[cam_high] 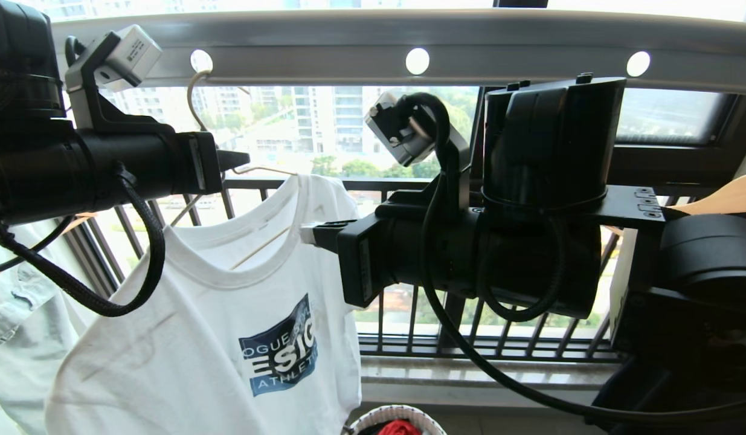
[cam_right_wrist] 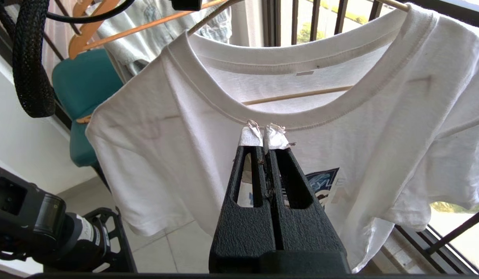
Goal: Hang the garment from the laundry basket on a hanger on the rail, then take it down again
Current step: Take the clothes off the clothes rack
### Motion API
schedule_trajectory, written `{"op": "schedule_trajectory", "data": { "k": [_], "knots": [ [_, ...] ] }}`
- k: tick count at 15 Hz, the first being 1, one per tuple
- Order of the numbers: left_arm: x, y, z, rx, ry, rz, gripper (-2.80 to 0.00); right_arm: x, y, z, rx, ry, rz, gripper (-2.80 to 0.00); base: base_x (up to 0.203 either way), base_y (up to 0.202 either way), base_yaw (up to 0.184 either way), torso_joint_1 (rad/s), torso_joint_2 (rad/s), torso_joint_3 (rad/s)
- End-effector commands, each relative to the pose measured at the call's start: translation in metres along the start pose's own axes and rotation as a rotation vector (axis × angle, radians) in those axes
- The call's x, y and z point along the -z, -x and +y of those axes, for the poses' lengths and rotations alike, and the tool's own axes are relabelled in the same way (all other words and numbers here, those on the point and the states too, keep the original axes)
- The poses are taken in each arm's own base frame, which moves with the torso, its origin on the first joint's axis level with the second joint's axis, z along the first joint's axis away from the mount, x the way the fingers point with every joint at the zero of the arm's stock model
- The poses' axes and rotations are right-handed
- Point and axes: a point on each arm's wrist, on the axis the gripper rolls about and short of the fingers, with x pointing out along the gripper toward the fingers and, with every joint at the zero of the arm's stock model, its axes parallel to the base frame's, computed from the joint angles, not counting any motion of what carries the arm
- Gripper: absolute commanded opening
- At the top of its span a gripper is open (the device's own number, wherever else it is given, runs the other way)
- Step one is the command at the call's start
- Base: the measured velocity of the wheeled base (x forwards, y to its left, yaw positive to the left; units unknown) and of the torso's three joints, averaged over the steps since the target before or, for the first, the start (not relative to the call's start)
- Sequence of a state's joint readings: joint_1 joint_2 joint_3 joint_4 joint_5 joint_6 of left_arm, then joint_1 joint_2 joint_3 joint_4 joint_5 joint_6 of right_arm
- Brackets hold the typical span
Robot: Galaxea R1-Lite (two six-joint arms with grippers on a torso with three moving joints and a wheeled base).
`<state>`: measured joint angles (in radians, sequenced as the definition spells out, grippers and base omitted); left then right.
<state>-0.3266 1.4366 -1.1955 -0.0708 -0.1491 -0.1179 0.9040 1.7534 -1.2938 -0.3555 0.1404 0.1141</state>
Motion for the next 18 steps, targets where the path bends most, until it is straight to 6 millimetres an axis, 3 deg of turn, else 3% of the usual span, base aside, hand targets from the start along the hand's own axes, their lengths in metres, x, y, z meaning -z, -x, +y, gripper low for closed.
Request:
{"op": "schedule_trajectory", "data": {
  "k": [1,2,9,17,18],
  "knots": [
    [0.000,0.001,0.000,-0.001,0.001,-0.001,-2.80,-0.002,0.003,-0.004,0.011,-0.025,-0.008,-2.80,0.000,0.000,0.000,0.000,0.00,0.000],
    [-0.001,0.003,0.000,0.000,-0.001,-0.007,0.00,-0.002,0.004,-0.004,0.011,-0.032,-0.009,-2.80,0.000,0.000,0.000,0.000,0.00,0.000],
    [-0.003,0.017,-0.003,0.002,-0.002,-0.018,0.00,0.005,0.009,-0.021,0.062,-0.046,0.013,-2.80,0.000,0.000,0.000,0.000,0.00,0.000],
    [0.001,0.077,0.003,-0.230,-0.022,-0.068,0.00,0.012,0.015,-0.030,0.089,-0.055,0.013,-2.80,0.000,0.000,0.000,0.000,0.00,0.000],
    [0.002,0.086,0.002,-0.235,-0.023,-0.081,-2.80,0.010,0.016,-0.029,0.089,-0.053,0.009,-2.80,0.000,0.000,0.000,0.000,0.00,0.000]
  ]
}}
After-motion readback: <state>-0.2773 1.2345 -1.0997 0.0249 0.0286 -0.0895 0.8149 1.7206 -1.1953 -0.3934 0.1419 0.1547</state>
